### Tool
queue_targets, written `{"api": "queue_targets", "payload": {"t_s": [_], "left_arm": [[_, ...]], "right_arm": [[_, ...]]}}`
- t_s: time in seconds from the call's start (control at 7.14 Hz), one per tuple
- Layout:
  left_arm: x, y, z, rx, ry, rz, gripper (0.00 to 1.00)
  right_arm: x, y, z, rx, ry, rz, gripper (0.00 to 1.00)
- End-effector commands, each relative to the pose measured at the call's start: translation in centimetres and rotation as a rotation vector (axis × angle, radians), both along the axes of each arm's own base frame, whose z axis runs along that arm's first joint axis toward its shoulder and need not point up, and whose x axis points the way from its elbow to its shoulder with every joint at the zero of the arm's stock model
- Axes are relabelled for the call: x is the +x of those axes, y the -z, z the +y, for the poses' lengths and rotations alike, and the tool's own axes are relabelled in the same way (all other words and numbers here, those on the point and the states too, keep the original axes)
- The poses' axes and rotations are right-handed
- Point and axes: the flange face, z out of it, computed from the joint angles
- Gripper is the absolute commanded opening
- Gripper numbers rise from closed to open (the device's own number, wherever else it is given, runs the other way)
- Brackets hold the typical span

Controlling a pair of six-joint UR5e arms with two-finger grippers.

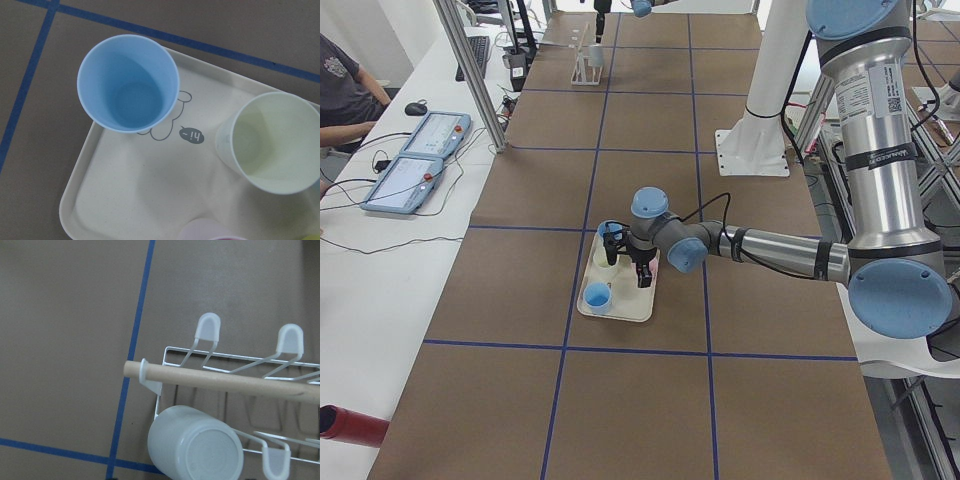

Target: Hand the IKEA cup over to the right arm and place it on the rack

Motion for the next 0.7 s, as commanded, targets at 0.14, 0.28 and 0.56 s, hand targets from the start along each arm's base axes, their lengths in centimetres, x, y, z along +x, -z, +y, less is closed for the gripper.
{"api": "queue_targets", "payload": {"t_s": [0.14, 0.28, 0.56], "left_arm": [[1.2, -0.6, 0.7, -0.026, -0.043, 0.01, 0.24], [1.4, -0.7, 0.9, -0.039, -0.056, 0.02, 0.0], [1.5, 1.2, 1.2, -0.045, -0.089, 0.079, 0.0]], "right_arm": [[-0.2, 0.7, 0.4, -0.002, 0.024, -0.033, 0.9], [-0.2, 1.0, 0.5, 0.003, 0.026, -0.037, 0.9], [-0.1, 2.1, 0.8, 0.021, 0.024, -0.043, 0.9]]}}
